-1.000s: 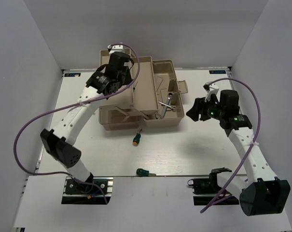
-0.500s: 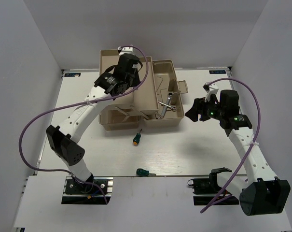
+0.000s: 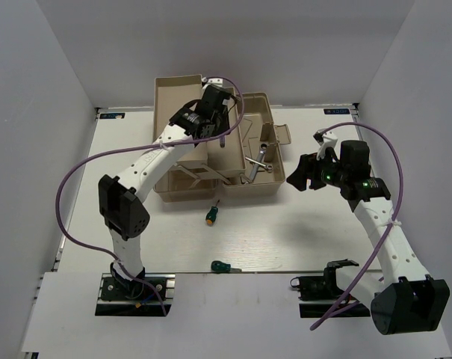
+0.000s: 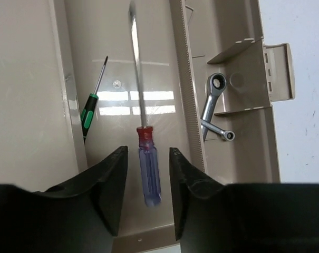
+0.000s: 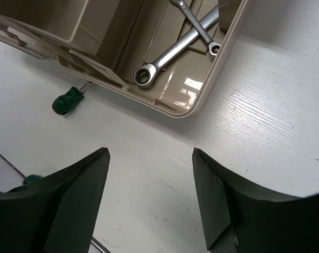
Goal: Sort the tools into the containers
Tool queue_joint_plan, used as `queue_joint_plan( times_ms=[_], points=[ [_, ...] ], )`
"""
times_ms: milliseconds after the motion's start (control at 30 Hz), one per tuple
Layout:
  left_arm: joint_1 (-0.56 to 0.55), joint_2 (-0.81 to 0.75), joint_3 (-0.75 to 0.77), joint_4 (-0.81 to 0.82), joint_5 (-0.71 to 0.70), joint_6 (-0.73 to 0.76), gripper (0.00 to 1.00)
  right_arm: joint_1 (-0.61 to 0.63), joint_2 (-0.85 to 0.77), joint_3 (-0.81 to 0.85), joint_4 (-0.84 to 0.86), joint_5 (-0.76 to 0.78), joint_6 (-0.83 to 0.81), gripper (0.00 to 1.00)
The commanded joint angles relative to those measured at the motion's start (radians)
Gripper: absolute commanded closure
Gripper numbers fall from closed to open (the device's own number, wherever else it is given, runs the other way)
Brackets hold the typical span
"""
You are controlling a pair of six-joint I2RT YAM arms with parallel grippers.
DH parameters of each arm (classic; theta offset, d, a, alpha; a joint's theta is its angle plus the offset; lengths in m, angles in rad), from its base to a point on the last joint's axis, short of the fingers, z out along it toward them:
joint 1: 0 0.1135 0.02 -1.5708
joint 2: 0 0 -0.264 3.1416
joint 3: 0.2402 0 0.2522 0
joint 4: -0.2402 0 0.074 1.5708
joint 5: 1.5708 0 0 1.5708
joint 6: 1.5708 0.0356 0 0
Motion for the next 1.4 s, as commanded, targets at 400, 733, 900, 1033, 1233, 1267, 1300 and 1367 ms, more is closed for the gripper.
queue_joint_plan(
  times_ms=[400,733,900,1033,1233,1267,1300,1367],
  points=[
    [0.012,-0.145,-0.032,0.082,0.229,0.173,0.27,-0.007,0.034,0.047,0.026,-0.146,-0.017,0.42],
    [-0.008,-0.414,-0.354,0.098,0.675,0.376,1.00,-0.011,0.019,0.070,0.107,-0.299,0.035,1.00],
    [-0.017,-0.544,-0.518,0.068,0.721,0.385,1.00,-0.010,0.042,0.074,0.107,-0.379,0.032,0.95],
    [-0.017,-0.577,-0.560,0.038,0.722,0.376,1.00,-0.010,0.057,0.074,0.114,-0.451,0.022,0.86],
    [-0.026,-0.624,-0.655,0.029,0.702,0.348,0.97,-0.002,0.078,0.077,0.101,-0.575,-0.044,0.73],
    [-0.026,-0.634,-0.673,0.029,0.685,0.328,0.87,0.001,0.082,0.078,0.092,-0.585,-0.053,0.71],
    [-0.026,-0.634,-0.713,0.029,0.676,0.315,0.78,0.001,0.085,0.076,0.083,-0.615,-0.094,0.65],
    [-0.026,-0.634,-0.773,0.007,0.621,0.260,0.39,0.019,0.092,0.079,0.022,-0.704,-0.188,0.55]
  ],
)
